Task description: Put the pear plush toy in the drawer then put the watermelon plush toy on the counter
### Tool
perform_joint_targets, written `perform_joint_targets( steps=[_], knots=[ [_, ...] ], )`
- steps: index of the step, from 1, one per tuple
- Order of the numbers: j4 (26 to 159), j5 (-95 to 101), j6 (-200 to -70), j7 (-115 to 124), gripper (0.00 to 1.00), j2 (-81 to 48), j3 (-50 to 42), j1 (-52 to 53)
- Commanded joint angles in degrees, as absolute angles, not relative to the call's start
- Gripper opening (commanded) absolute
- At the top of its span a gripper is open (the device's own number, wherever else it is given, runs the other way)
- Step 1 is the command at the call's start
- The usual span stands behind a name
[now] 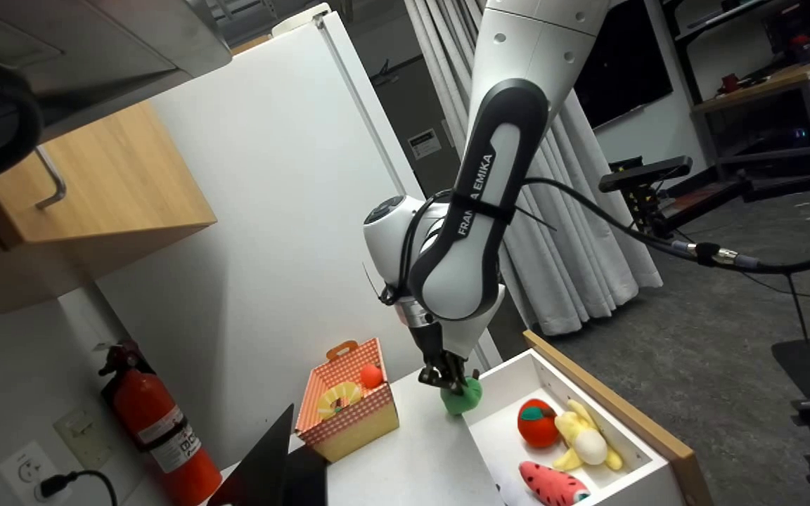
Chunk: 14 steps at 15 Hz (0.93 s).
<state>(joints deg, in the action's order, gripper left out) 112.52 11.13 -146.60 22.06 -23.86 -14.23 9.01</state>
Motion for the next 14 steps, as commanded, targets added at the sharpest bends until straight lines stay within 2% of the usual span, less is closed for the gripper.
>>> perform_joint_targets(
  steps=[1, 10, 12, 14],
  knots=[
    [117.4, 13.75, -143.78, 22.58, 0.03, -19.27, -13.81, 7.65],
    [121.4, 15.97, -139.86, 23.51, 0.03, -17.71, -13.42, 5.43],
    [121.48, 16.3, -139.81, 23.84, 0.32, -18.07, -13.34, 5.48],
    [121.38, 16.41, -139.72, 23.94, 0.51, -18.29, -13.16, 5.63]
  ],
)
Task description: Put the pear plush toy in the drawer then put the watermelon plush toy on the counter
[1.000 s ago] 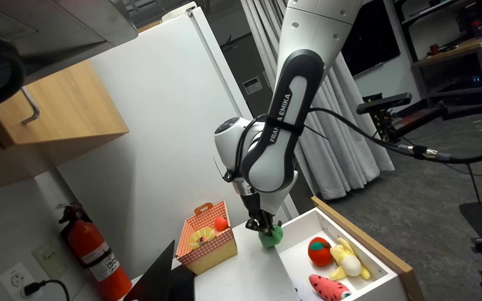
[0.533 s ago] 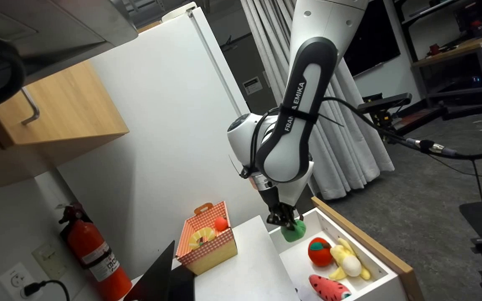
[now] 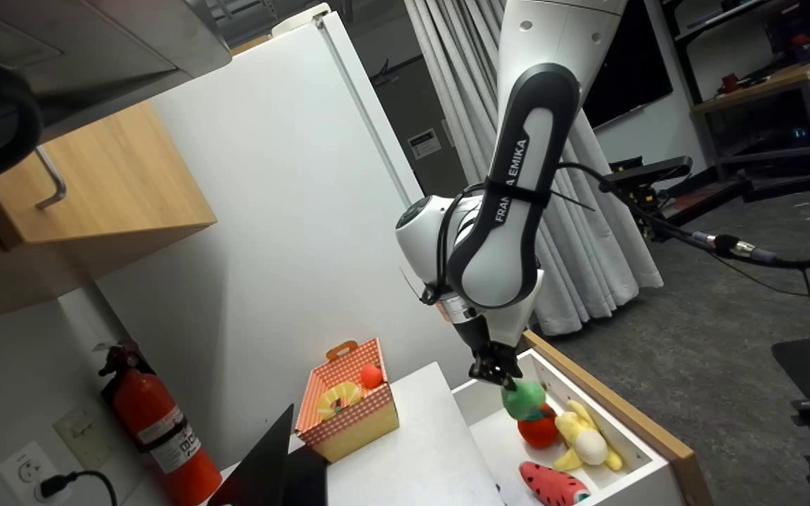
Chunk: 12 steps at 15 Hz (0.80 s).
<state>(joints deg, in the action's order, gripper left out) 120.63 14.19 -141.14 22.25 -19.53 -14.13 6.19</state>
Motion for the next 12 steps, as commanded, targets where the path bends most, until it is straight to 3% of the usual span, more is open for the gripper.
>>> perform_joint_targets(
  steps=[1, 6, 8, 12],
  knots=[
    [121.34, 16.57, -139.8, 24.04, 0.58, -18.34, -13.05, 5.76],
    [121.12, 16.12, -139.83, 23.64, 0.95, -18.46, -12.15, 5.75],
    [121.07, 15.94, -139.76, 23.55, 1.0, -18.51, -11.92, 5.64],
    [121.77, 15.19, -139.39, 22.94, 1.0, -18.56, -11.67, 5.12]
  ],
)
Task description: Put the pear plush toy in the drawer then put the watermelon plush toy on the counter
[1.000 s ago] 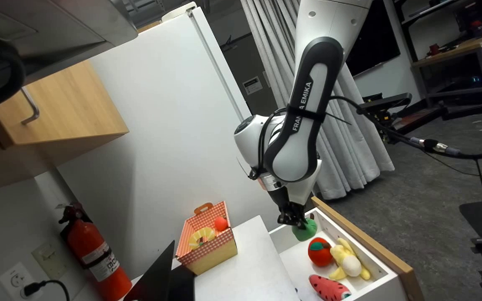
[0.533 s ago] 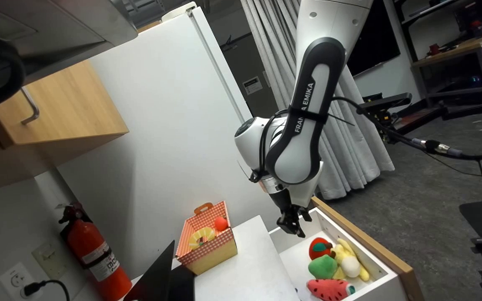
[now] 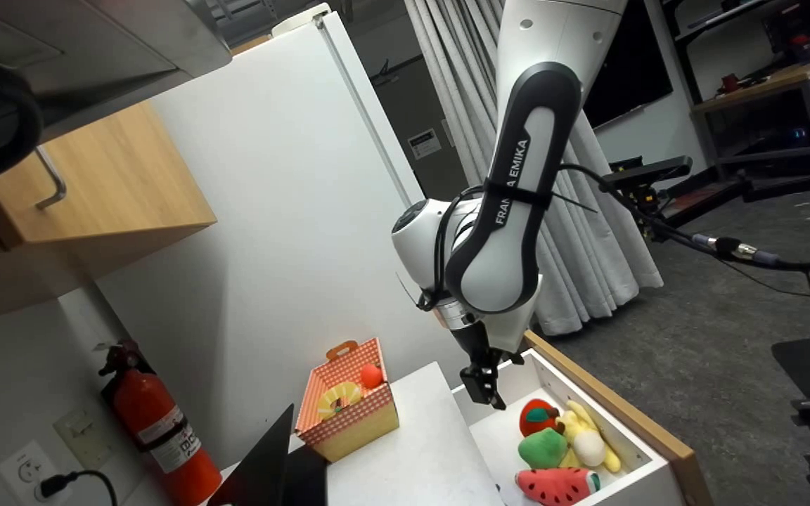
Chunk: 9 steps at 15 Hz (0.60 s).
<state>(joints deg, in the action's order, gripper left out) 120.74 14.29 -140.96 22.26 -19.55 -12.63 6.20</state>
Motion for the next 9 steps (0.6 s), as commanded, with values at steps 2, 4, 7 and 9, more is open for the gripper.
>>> perform_joint_targets(
  steps=[2, 4, 7, 9],
  knots=[
    [122.58, 14.8, -138.92, 22.62, 1.0, -18.43, -11.49, 4.9],
    [123.88, 14.18, -138.76, 22.23, 1.0, -18.07, -11.04, 4.79],
    [125.93, 13.76, -139.02, 22.08, 1.0, -17.45, -10.11, 5.12],
    [126.88, 13.07, -139.06, 21.89, 1.0, -17.49, -9.05, 5.29]
  ],
)
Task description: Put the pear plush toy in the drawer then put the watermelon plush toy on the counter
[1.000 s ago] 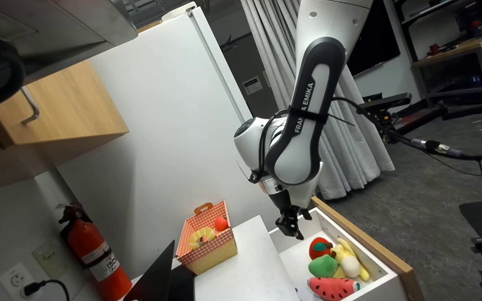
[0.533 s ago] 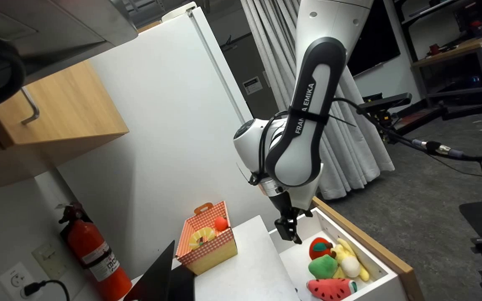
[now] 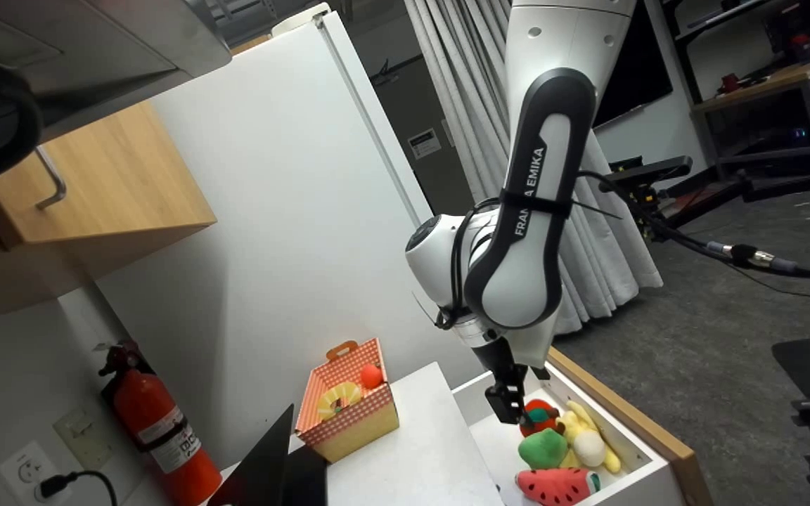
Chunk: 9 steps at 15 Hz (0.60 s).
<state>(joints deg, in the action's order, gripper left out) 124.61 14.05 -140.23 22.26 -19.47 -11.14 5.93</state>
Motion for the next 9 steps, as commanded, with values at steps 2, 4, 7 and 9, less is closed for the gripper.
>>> perform_joint_targets(
  steps=[2, 4, 7, 9],
  knots=[
    [127.48, 12.69, -139.56, 22.12, 1.0, -17.93, -8.05, 5.49],
    [127.54, 12.57, -139.99, 22.77, 1.0, -18.97, -7.16, 5.84],
    [127.31, 13.31, -140.88, 23.82, 1.0, -20.39, -6.57, 6.33],
    [126.79, 13.97, -141.32, 24.36, 1.0, -21.57, -6.71, 6.51]
  ],
)
